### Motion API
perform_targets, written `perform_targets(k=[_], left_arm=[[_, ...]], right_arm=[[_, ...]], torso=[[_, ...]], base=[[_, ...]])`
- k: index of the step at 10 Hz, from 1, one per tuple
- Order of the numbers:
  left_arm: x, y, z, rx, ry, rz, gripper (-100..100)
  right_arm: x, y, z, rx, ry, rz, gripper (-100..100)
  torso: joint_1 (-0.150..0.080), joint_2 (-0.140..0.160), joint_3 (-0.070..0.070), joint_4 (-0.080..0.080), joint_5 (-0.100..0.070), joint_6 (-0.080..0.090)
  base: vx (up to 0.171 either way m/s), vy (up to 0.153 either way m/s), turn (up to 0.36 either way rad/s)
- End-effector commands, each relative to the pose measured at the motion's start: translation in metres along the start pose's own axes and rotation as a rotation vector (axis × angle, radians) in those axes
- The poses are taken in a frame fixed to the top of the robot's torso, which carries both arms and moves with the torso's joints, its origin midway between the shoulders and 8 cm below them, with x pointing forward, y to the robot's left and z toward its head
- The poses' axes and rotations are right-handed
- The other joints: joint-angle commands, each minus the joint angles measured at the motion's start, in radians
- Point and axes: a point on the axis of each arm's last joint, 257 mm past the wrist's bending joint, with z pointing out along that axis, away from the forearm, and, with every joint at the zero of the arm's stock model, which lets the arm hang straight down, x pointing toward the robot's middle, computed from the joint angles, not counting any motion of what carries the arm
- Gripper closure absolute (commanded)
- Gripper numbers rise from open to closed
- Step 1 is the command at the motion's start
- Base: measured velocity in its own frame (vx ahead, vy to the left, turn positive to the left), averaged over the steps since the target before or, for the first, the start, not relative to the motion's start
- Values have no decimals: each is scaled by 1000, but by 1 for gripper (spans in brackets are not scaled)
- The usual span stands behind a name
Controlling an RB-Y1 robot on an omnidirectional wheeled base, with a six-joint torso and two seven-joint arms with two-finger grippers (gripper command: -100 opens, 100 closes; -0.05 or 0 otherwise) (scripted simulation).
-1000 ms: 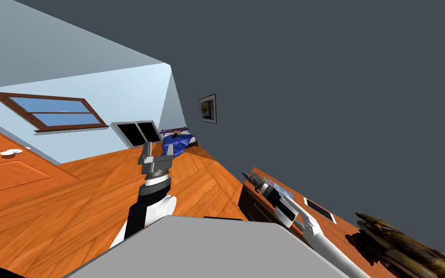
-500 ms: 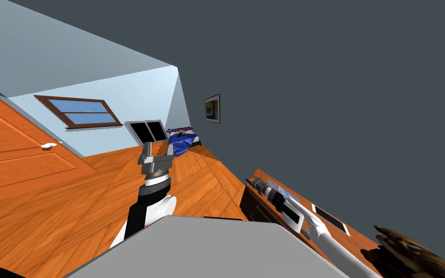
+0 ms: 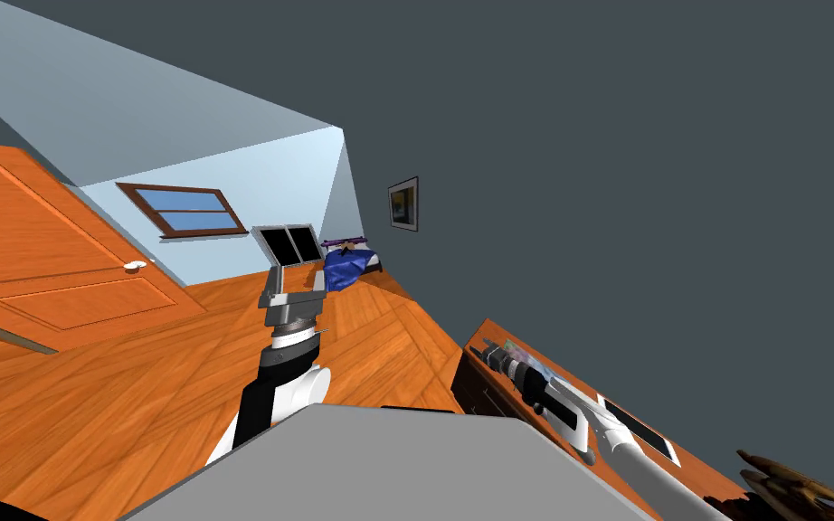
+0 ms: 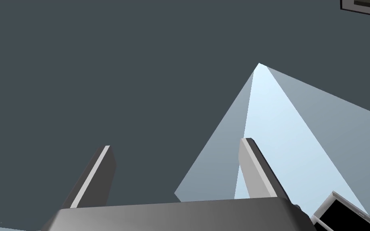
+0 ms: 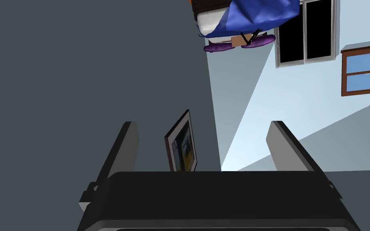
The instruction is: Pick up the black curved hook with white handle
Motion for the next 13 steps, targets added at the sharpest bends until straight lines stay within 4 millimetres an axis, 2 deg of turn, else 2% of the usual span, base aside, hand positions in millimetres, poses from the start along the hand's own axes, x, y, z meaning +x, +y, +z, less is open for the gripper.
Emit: perform_targets(k=[1, 2, 4, 6, 8, 10, 11, 12, 13], left_arm=[[0, 0, 0, 0, 0, 0, 0], [0, 0, 0, 0, 0, 0, 0], [0, 0, 0, 0, 0, 0, 0], [0, 0, 0, 0, 0, 0, 0], [0, 0, 0, 0, 0, 0, 0], [0, 0, 0, 0, 0, 0, 0], [0, 0, 0, 0, 0, 0, 0], [0, 0, 0, 0, 0, 0, 0], [0, 0, 0, 0, 0, 0, 0]], right_arm=[[18, -13, -9, 9, 60, -44, -100], [28, -22, -14, 29, 80, -37, -100], [72, -57, -48, 73, 221, -104, -100], [92, -73, -67, 92, 288, -133, -100], [124, -96, -103, 112, 407, -186, -100], [127, -99, -107, 121, 416, -183, -100], [143, -108, -127, 129, 475, -205, -100], [144, -109, -127, 130, 476, -204, -100], [157, -114, -144, 129, 527, -225, -100]], torso=[[0, 0, 0, 0, 0, 0], [0, 0, 0, 0, 0, -1], [-1, 0, 0, 0, 0, 0], [-3, 1, 1, 0, -1, -1], [-1, 0, 0, 0, 0, 0], [-1, 0, 0, 0, 0, 0], [0, 0, 0, 0, 0, 0], [0, 0, 0, 0, 0, 0], [0, 0, 0, 0, 0, 0]], base=[[-5, -18, 156], [-4, -22, 112], [-14, -40, 217], [-23, -54, 192], [-19, -33, 196], [-12, -25, 32], [-14, -9, 161], [-14, -16, 88], [-25, -13, 151]])
